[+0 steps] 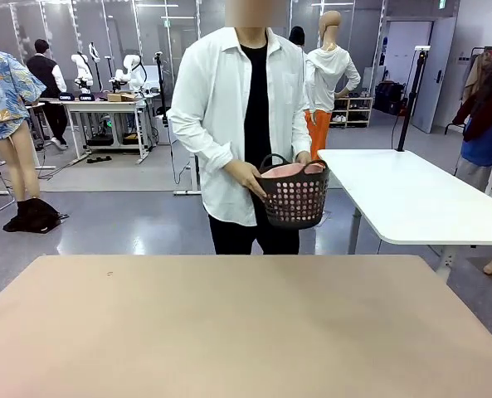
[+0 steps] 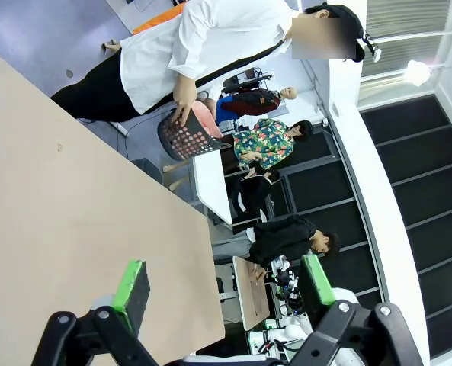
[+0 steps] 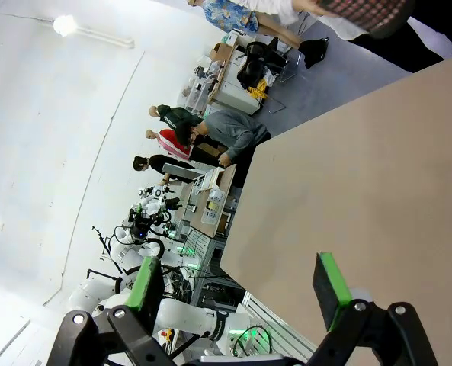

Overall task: Fold the towel.
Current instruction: Grab the top end of the 100 cm Hotel Towel extended by the human.

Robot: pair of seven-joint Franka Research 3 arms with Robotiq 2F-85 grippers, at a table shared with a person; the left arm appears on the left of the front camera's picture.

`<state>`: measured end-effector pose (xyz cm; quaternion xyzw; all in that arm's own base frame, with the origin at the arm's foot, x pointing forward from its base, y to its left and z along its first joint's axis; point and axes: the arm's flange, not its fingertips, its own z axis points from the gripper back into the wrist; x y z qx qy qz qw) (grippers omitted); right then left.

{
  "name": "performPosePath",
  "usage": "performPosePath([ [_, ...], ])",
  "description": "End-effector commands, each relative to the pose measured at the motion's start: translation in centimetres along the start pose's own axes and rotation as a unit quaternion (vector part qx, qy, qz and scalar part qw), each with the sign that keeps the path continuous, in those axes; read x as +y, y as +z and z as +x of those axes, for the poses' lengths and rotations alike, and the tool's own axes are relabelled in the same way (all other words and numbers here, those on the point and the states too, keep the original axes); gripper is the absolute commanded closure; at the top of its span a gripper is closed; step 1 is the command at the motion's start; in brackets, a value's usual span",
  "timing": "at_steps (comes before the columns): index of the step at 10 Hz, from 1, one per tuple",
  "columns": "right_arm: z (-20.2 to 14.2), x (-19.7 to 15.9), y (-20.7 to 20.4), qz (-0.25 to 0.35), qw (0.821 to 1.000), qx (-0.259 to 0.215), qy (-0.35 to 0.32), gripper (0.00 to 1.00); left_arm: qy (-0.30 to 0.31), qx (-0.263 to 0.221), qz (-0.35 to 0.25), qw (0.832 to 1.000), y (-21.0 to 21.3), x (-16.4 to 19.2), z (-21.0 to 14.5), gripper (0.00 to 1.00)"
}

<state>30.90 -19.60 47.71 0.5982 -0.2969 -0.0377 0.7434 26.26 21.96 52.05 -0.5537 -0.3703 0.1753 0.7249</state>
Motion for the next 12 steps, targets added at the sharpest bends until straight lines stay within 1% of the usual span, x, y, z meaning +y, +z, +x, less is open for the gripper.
performPosePath([
  [1, 0.1, 0.07, 0.01, 0.006, 1.0, -0.002, 0.001, 0.0, -0.003, -0.002, -0.01, 1.0, -0.13, -0.11, 0.19, 0.0],
  [12, 0.1, 0.07, 0.01, 0.006, 1.0, -0.002, 0.001, 0.0, -0.003, -0.002, -0.01, 1.0, -0.13, -0.11, 0.19, 0.0],
])
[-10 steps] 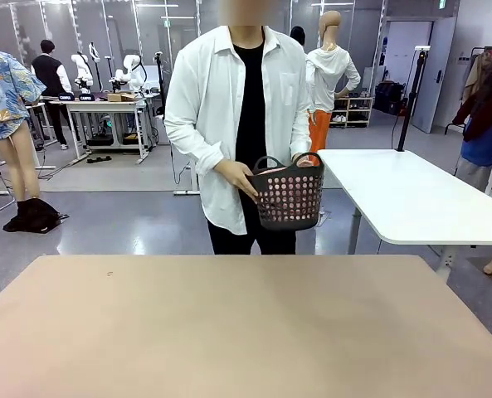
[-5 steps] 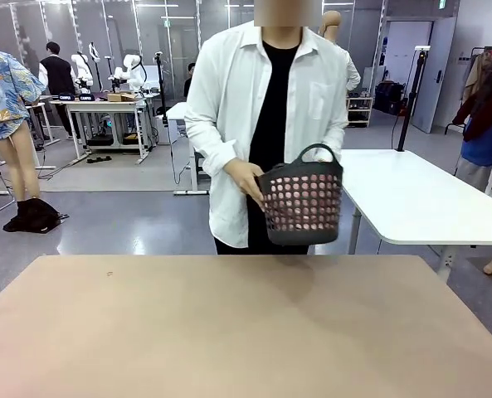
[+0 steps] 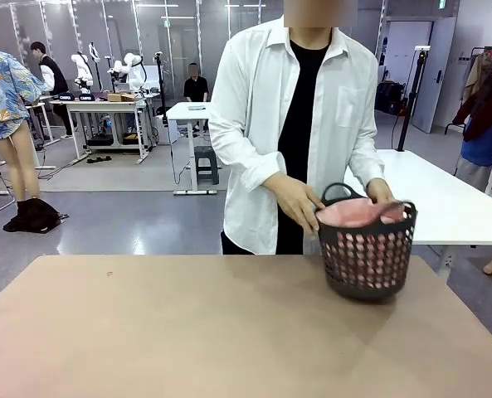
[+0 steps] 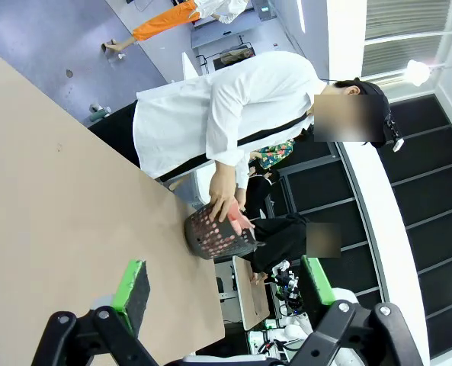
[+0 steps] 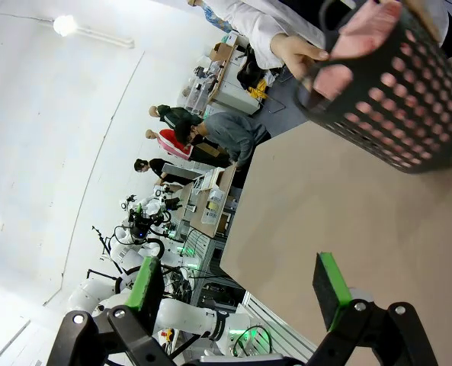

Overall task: Fold the towel.
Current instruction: Grab the top end of the 100 cm Hotel Towel extended by the human.

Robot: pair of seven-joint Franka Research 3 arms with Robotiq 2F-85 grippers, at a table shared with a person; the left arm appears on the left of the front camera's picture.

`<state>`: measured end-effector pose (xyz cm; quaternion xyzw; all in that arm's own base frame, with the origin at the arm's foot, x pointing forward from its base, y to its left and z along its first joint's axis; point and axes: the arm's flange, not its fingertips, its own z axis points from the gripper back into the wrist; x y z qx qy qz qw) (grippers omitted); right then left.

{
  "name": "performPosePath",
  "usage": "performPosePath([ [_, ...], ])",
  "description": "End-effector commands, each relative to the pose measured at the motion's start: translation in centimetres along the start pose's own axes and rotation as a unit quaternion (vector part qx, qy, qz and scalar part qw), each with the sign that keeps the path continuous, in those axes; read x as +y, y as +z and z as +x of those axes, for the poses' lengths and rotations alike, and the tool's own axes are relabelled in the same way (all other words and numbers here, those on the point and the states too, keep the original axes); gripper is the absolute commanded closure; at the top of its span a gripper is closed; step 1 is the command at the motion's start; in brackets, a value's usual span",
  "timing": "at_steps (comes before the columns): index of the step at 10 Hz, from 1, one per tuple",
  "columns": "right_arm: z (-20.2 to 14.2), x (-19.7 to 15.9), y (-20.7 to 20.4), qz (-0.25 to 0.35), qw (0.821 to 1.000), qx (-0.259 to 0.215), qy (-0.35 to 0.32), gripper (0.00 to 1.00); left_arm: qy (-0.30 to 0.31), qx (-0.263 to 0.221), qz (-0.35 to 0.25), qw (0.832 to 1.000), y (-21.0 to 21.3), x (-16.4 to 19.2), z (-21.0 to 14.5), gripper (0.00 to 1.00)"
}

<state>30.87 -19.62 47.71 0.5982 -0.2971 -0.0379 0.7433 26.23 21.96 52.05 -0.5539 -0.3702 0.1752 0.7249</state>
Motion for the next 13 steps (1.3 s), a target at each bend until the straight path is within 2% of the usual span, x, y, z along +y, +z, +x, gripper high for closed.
performPosePath([
  [1, 0.11, 0.07, -0.03, 0.006, 1.0, -0.002, 0.001, 0.0, -0.003, -0.002, -0.009, 1.0, -0.15, -0.1, 0.2, 0.0],
  [13, 0.11, 0.07, -0.03, 0.006, 1.0, -0.002, 0.001, 0.0, -0.003, -0.002, -0.009, 1.0, -0.15, -0.1, 0.2, 0.0],
])
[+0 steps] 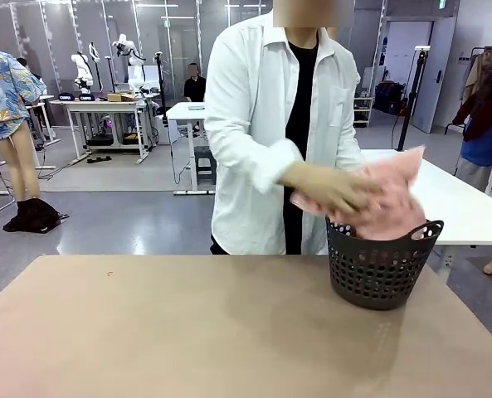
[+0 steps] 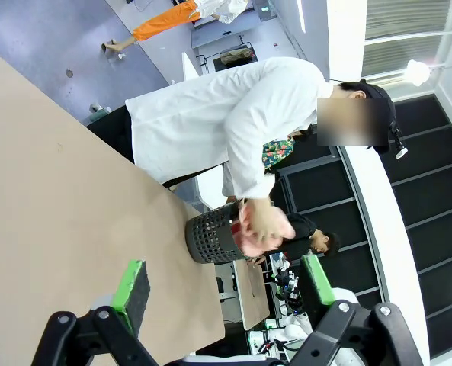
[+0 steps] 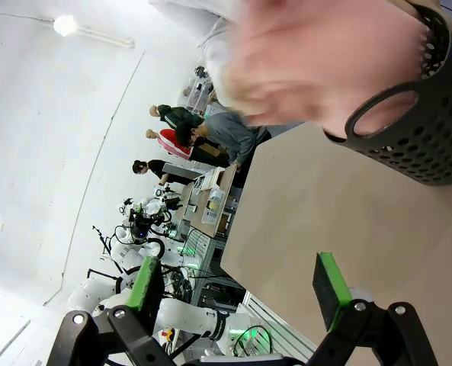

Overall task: Fold the towel.
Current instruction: Grab the top end of the 100 cm Hotel Towel extended by the human.

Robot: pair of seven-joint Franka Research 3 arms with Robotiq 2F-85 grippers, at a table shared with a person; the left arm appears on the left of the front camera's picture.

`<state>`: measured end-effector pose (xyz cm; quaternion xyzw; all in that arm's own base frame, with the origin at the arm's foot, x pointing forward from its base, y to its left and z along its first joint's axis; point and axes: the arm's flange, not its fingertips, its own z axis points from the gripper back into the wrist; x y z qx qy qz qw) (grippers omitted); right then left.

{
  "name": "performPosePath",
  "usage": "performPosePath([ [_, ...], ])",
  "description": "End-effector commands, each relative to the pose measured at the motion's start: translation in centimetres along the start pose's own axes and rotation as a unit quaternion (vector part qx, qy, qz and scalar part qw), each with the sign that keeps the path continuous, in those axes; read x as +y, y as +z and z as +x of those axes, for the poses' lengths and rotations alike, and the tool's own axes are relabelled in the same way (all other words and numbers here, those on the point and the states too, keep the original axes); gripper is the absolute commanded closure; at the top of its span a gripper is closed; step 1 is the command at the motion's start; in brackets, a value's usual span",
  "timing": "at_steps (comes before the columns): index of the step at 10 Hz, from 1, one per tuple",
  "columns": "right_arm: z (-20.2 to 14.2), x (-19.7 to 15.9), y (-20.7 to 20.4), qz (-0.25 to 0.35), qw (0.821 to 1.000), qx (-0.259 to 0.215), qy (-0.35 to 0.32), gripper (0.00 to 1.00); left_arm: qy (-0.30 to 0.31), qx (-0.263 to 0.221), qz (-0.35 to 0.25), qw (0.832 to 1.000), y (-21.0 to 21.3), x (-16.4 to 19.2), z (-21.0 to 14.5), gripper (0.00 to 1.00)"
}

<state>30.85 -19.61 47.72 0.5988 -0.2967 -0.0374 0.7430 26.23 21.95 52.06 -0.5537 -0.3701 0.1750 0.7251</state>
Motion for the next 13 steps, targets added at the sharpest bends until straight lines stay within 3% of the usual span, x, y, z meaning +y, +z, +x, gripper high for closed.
performPosePath([
  [1, 0.13, 0.05, -0.03, 0.006, 1.0, -0.002, 0.001, 0.0, -0.003, -0.002, -0.01, 1.0, -0.15, -0.09, 0.21, 0.0],
  [13, 0.13, 0.05, -0.03, 0.006, 1.0, -0.002, 0.001, 0.0, -0.003, -0.002, -0.01, 1.0, -0.15, -0.09, 0.21, 0.0],
])
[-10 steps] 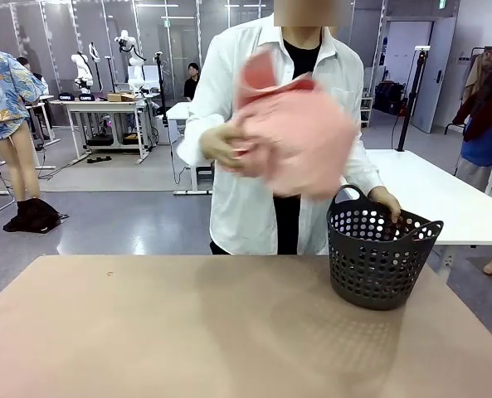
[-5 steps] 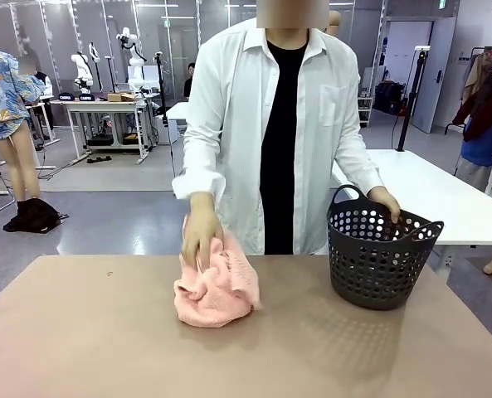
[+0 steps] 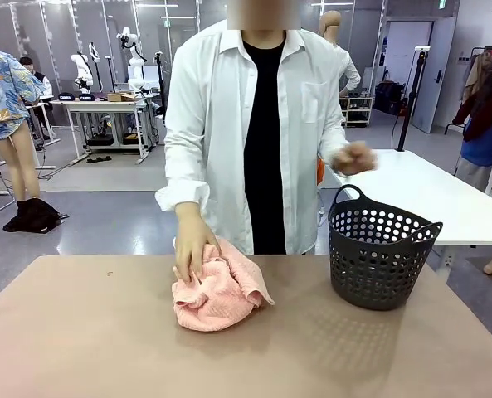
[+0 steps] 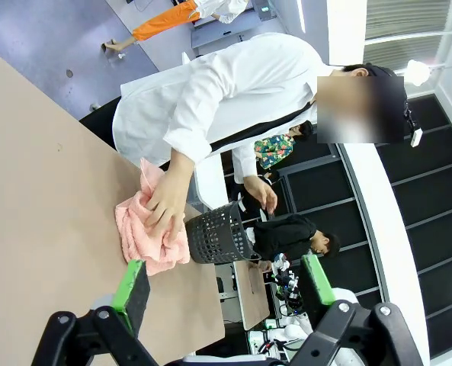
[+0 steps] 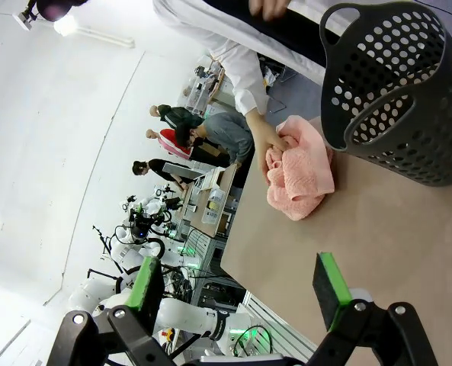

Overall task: Fold the towel.
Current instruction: Grab the top end of the 100 cm Hotel Towel extended by the human.

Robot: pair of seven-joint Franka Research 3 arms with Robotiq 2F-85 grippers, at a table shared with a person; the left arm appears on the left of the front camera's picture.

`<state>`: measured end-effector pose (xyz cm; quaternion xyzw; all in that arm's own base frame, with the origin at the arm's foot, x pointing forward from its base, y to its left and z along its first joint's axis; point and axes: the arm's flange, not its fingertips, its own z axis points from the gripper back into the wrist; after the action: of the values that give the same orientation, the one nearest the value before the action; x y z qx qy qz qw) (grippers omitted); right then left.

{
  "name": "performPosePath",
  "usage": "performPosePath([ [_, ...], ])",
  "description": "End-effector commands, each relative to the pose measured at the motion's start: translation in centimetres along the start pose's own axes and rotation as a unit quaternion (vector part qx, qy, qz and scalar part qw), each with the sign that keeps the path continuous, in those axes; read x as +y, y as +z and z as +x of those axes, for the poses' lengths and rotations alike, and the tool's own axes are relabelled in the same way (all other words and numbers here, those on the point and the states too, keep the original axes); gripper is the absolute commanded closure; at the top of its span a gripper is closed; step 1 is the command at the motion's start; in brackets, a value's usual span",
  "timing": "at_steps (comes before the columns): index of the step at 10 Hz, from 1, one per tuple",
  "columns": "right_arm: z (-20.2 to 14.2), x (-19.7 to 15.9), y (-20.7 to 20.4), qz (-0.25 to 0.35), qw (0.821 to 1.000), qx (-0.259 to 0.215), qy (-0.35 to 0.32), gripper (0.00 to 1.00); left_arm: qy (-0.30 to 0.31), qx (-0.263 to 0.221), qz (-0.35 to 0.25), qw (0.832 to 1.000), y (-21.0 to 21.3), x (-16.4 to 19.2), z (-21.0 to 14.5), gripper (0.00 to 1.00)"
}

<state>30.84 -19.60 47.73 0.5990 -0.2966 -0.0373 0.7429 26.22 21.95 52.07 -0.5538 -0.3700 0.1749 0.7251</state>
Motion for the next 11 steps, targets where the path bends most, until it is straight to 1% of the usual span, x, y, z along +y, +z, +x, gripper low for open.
performPosePath([
  [1, 0.14, 0.04, -0.03, 0.005, 1.0, -0.002, 0.001, 0.0, -0.003, -0.002, -0.01, 1.0, -0.15, -0.08, 0.22, 0.0],
  [11, 0.14, 0.04, -0.03, 0.005, 1.0, -0.002, 0.001, 0.0, -0.003, -0.002, -0.01, 1.0, -0.15, -0.08, 0.22, 0.0],
])
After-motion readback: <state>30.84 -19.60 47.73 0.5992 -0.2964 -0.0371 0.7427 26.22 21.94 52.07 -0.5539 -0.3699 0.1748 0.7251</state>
